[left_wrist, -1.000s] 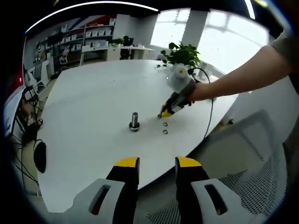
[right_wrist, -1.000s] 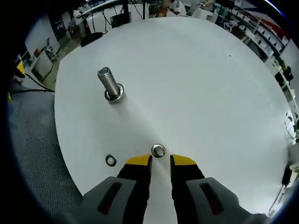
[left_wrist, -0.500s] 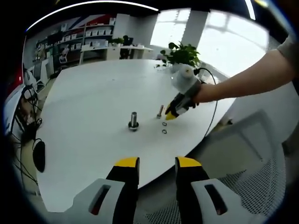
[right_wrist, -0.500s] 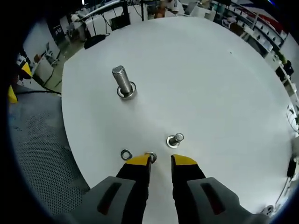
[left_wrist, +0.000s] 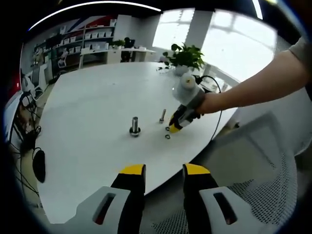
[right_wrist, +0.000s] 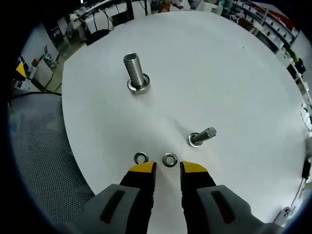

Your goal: Place the washer onto the threaded stud by aligning its center hole with the stud, sliding it down to the base, and recovering from edge contact or off-axis alignment until the washer reaches the visible bottom stop.

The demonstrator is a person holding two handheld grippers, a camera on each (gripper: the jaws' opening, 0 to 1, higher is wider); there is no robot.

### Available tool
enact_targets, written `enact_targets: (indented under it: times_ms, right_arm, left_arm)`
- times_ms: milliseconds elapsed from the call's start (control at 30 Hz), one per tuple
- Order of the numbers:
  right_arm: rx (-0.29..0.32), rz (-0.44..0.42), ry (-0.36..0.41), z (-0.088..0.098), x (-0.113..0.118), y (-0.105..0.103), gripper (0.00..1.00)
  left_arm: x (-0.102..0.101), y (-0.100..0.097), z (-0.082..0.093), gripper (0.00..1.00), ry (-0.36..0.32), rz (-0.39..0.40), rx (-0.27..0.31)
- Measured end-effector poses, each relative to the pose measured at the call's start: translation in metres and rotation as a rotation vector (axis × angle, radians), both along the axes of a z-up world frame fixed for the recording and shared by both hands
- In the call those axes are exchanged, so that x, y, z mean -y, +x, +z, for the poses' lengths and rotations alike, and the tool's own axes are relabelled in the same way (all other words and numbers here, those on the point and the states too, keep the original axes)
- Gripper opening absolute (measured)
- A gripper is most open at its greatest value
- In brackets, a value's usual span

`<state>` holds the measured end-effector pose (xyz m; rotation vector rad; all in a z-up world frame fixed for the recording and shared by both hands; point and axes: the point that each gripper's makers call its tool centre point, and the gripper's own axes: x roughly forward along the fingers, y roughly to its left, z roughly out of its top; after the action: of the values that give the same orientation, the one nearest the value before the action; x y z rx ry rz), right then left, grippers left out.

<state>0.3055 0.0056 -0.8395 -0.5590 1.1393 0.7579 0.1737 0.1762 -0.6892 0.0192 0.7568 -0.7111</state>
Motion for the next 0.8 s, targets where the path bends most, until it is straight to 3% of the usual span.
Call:
enact_targets:
  times_ms: [267,433,800]
  right_arm:
    - [-0.003,-0.030,-0.001,-0.0011,-0.0032,0.0041,0.20]
    - [-0.017,0.076,-0.035,-0.0018,-0.0034,0.0040,0.19]
    - [-0.067,0.037,-0.084,-0.0020,-0.0029,0.0070,0.15]
  left_arm:
    - [-0.0019,-0.0009,-0.0012,0.28,0.007,0.008,-0.002]
    - [0.0000,-0.0019,-0.0007,0.28,0.000,-0.002,-0.006]
    - [0.0041,-0.0033,0.0015,0.27,-0.016,-0.023,0.000]
